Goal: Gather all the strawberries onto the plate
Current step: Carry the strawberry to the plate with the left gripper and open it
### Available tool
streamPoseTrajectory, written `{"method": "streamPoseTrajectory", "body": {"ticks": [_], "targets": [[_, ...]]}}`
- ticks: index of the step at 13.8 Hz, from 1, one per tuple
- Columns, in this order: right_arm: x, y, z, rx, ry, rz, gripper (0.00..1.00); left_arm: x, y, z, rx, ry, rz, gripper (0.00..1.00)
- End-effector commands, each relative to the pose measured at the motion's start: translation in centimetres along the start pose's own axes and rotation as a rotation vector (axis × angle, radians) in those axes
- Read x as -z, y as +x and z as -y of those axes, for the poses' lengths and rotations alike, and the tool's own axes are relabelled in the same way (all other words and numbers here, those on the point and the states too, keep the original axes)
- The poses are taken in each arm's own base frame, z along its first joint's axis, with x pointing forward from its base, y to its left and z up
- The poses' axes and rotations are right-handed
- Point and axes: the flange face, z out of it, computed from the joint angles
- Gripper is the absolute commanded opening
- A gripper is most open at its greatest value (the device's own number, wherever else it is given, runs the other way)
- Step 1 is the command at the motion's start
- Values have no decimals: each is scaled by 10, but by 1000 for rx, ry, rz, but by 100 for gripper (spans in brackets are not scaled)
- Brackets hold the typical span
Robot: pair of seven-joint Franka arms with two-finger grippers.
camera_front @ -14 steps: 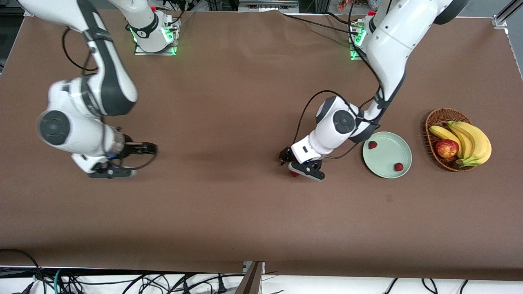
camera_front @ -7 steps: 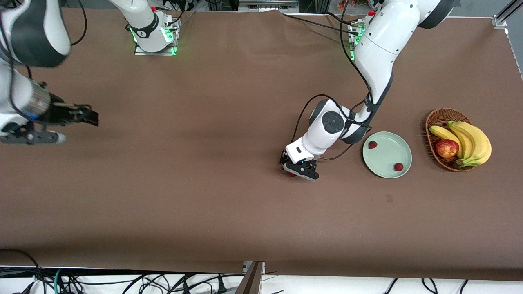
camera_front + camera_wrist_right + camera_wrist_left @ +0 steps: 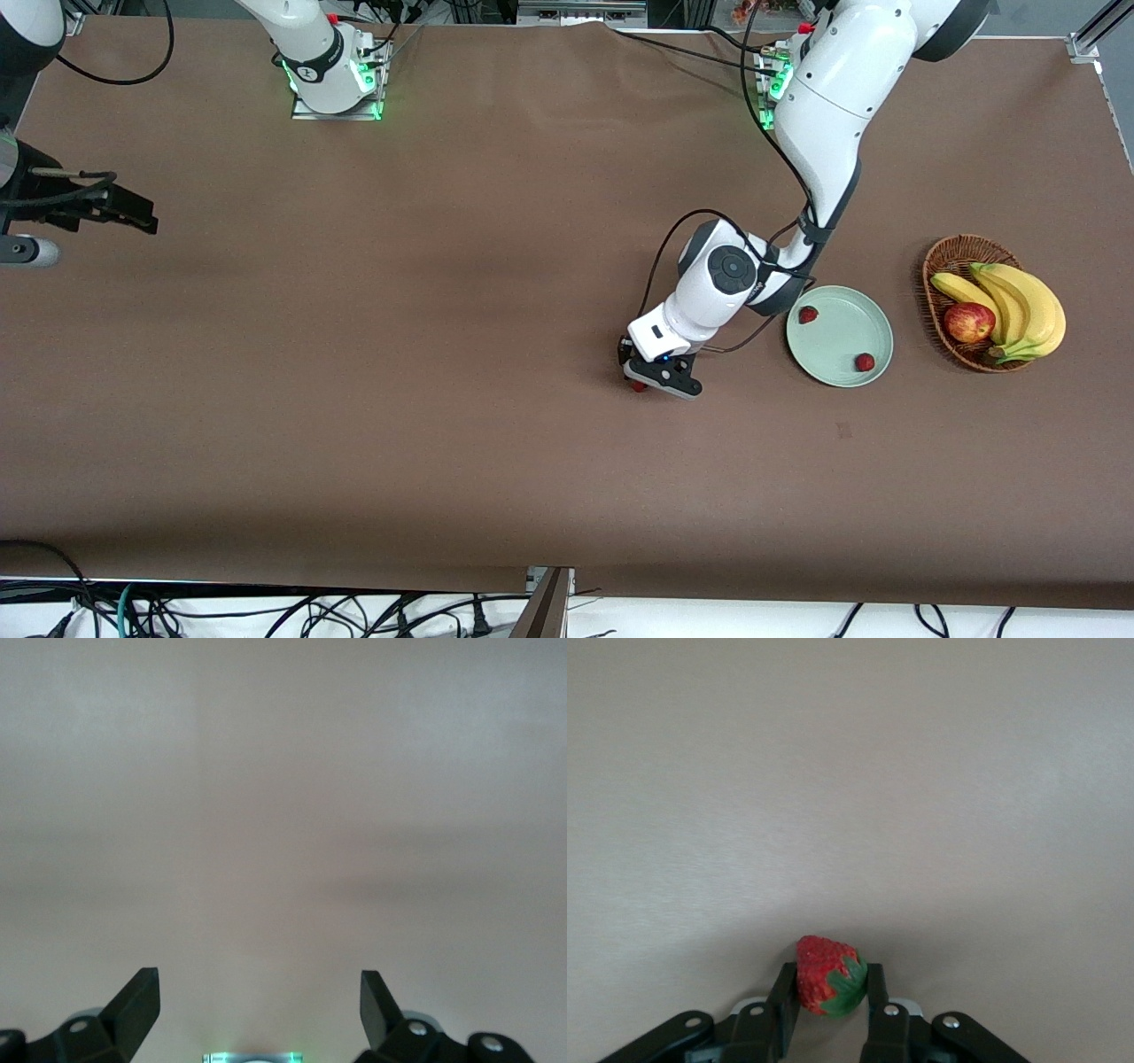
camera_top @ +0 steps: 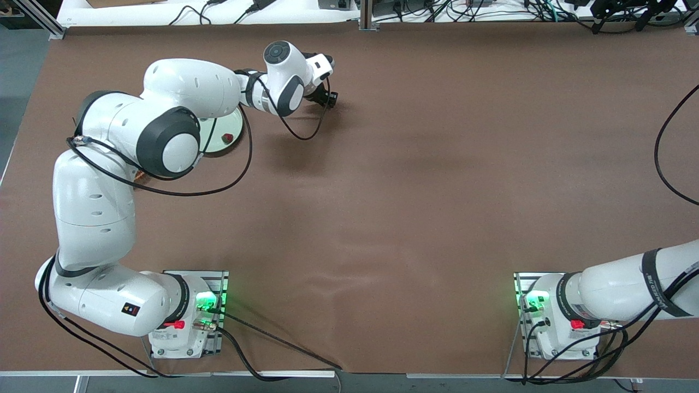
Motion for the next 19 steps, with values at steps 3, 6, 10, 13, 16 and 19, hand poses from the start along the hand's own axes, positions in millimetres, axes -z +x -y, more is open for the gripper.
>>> {"method": "streamPoseTrajectory", "body": {"ticks": [3,6,10,13,16,19], "targets": [[35,-17,-10,4,3,-42,100,87,16,43,-52,39,243,14],[37,-22,-21,-12,12,-37,100,114,9,108,-237,1,376,14],[41,-29,7,23,5,-10,100,128,-12,207,-408,-42,482,17],[36,-26,1,9,-2,-3,100,121,-31,253,-468,-76,505,39],[35,-26,2,6,6,3,100,123,-33,252,-473,-74,505,100],[33,-24,3,9,7,4,100,133,-30,248,-470,-73,508,100]]}}
